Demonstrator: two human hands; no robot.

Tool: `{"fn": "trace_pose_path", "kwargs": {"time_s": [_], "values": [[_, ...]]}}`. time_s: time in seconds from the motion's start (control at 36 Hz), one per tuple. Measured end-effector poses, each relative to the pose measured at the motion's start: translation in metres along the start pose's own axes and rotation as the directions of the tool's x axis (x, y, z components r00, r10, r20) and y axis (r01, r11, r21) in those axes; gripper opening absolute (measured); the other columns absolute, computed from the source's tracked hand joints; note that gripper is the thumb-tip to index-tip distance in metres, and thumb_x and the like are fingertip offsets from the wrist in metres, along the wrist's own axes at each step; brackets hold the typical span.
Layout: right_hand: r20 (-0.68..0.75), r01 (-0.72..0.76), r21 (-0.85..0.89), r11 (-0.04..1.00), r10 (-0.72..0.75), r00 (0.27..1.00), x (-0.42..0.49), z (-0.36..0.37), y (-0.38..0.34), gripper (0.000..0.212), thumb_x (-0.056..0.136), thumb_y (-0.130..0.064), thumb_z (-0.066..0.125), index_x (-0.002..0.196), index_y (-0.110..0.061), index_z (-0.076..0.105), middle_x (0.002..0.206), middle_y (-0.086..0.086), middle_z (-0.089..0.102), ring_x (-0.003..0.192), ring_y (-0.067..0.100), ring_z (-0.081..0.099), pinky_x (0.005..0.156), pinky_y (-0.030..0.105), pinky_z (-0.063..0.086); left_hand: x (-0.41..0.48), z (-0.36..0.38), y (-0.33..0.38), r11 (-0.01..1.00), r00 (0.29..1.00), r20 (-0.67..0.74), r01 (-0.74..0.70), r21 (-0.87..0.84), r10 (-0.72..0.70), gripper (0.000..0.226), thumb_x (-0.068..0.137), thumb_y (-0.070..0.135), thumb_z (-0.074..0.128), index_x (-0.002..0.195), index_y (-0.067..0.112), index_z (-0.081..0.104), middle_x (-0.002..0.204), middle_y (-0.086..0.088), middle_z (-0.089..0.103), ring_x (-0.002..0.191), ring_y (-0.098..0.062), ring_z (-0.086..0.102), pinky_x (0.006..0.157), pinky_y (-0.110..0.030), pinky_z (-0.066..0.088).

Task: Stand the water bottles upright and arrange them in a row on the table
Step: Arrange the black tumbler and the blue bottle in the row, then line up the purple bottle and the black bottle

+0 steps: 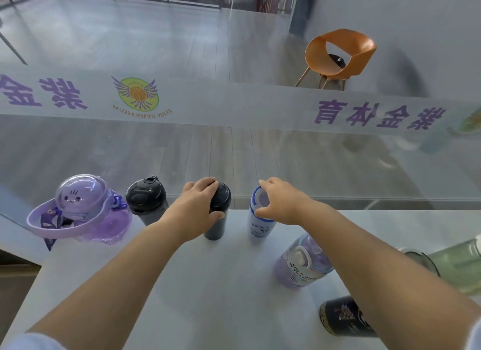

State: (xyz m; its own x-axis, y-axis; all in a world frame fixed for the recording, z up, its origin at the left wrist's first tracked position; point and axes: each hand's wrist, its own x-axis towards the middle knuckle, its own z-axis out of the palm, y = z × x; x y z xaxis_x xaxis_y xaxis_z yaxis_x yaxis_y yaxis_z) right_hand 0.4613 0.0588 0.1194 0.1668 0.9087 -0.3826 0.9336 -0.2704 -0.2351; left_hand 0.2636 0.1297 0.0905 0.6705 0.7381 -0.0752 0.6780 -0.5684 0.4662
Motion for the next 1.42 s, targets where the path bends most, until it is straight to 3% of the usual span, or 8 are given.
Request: {"fn": "trace_pose_path", "kwargs": {"time_s": [0.28, 0.53, 0.67, 0.75, 0.97, 1.08, 1.22, 1.42], "values": [[-0.123, 0.079, 0.034, 0.996, -0.074, 0.990, -0.023, -0.021, 0.009, 0.071, 0.087, -0.039, 0.059, 0.146, -0.013, 0.027, 0.150, 0.009, 0.032, 0.136, 0.029, 0.029, 0.107, 0.040, 0.032, -0.013, -0.019, 0.012, 0.995, 0.998, -0.044, 0.052, 0.088, -0.048, 0.057, 0.083, 0.040, 0.061, 0.133, 0.021, 0.043, 0.143, 0.004, 0.036, 0.126, -0.024, 0.036, 0.102, -0.039, 0.039], [-0.315, 0.174, -0.022, 0.984, -0.173, 0.933, -0.079, -0.046, 0.042, 0.048, 0.087, -0.035, 0.061, 0.128, -0.013, 0.051, 0.124, 0.007, 0.061, 0.108, 0.022, 0.057, 0.088, 0.033, 0.044, -0.043, -0.022, 0.052, 0.984, 0.995, -0.100, 0.018, 0.178, 0.000, 0.032, 0.084, 0.044, 0.058, 0.110, 0.024, 0.060, 0.116, 0.006, 0.059, 0.097, -0.020, 0.058, 0.078, -0.032, 0.047], [-0.335, 0.129, -0.014, 0.992, -0.126, 0.934, -0.118, -0.046, 0.068, 0.045, 0.087, -0.040, 0.060, 0.126, -0.021, 0.052, 0.119, -0.001, 0.062, 0.097, 0.015, 0.055, 0.080, 0.029, 0.043, -0.056, -0.008, 0.078, 0.984, 0.998, -0.057, -0.021, 0.174, 0.032, 0.027, 0.084, 0.044, 0.056, 0.106, 0.029, 0.058, 0.103, 0.011, 0.058, 0.084, -0.013, 0.052, 0.069, -0.026, 0.037], [-0.326, 0.079, 0.006, 0.997, -0.073, 0.942, -0.143, -0.040, 0.081, 0.045, 0.087, -0.042, 0.059, 0.127, -0.023, 0.051, 0.118, -0.004, 0.061, 0.095, 0.012, 0.053, 0.083, 0.029, 0.045, -0.061, 0.001, 0.094, 0.989, 0.997, -0.036, -0.067, 0.132, 0.072, 0.026, 0.084, 0.044, 0.057, 0.107, 0.031, 0.057, 0.094, 0.016, 0.053, 0.082, -0.008, 0.051, 0.073, -0.028, 0.045], [-0.268, -0.088, 0.046, 0.995, 0.097, 0.959, -0.200, -0.002, 0.107, 0.062, 0.079, -0.055, 0.062, 0.133, -0.029, 0.045, 0.138, -0.008, 0.048, 0.121, 0.014, 0.047, 0.097, 0.030, 0.039, -0.056, 0.027, 0.129, 0.961, 0.964, 0.045, -0.265, 0.080, 0.262, 0.049, 0.082, 0.041, 0.061, 0.127, 0.026, 0.047, 0.127, 0.006, 0.051, 0.110, -0.020, 0.053, 0.089, -0.034, 0.045], [-0.155, -0.142, 0.059, 0.988, 0.150, 0.976, -0.219, 0.015, 0.112, 0.074, 0.072, -0.064, 0.061, 0.135, -0.032, 0.039, 0.138, -0.008, 0.043, 0.121, 0.017, 0.044, 0.097, 0.036, 0.041, -0.051, 0.043, 0.145, 0.942, 0.943, 0.059, -0.331, 0.045, 0.329, 0.062, 0.080, 0.037, 0.064, 0.136, 0.030, 0.038, 0.136, 0.004, 0.041, 0.123, -0.023, 0.041, 0.096, -0.039, 0.043], [-0.114, -0.190, 0.056, 0.980, 0.196, 0.974, -0.230, 0.038, 0.106, 0.078, 0.075, -0.059, 0.061, 0.140, -0.030, 0.030, 0.139, -0.005, 0.040, 0.123, 0.021, 0.043, 0.092, 0.035, 0.044, -0.040, 0.061, 0.157, 0.936, 0.931, 0.182, -0.337, 0.100, 0.315, 0.093, 0.076, 0.046, 0.068, 0.145, 0.037, 0.006, 0.155, 0.002, 0.010, 0.140, -0.028, 0.011, 0.110, -0.046, 0.026], [-0.173, -0.213, 0.087, 0.973, 0.226, 0.959, -0.233, 0.047, 0.103, 0.069, 0.079, -0.042, 0.063, 0.139, -0.025, 0.031, 0.132, 0.000, 0.043, 0.115, 0.024, 0.047, 0.075, 0.029, 0.038, -0.028, 0.075, 0.166, 0.932, 0.922, 0.215, -0.349, 0.102, 0.321, 0.076, 0.081, 0.037, 0.063, 0.142, 0.034, 0.018, 0.140, -0.002, 0.034, 0.120, -0.030, 0.043, 0.096, -0.040, 0.044]]}}
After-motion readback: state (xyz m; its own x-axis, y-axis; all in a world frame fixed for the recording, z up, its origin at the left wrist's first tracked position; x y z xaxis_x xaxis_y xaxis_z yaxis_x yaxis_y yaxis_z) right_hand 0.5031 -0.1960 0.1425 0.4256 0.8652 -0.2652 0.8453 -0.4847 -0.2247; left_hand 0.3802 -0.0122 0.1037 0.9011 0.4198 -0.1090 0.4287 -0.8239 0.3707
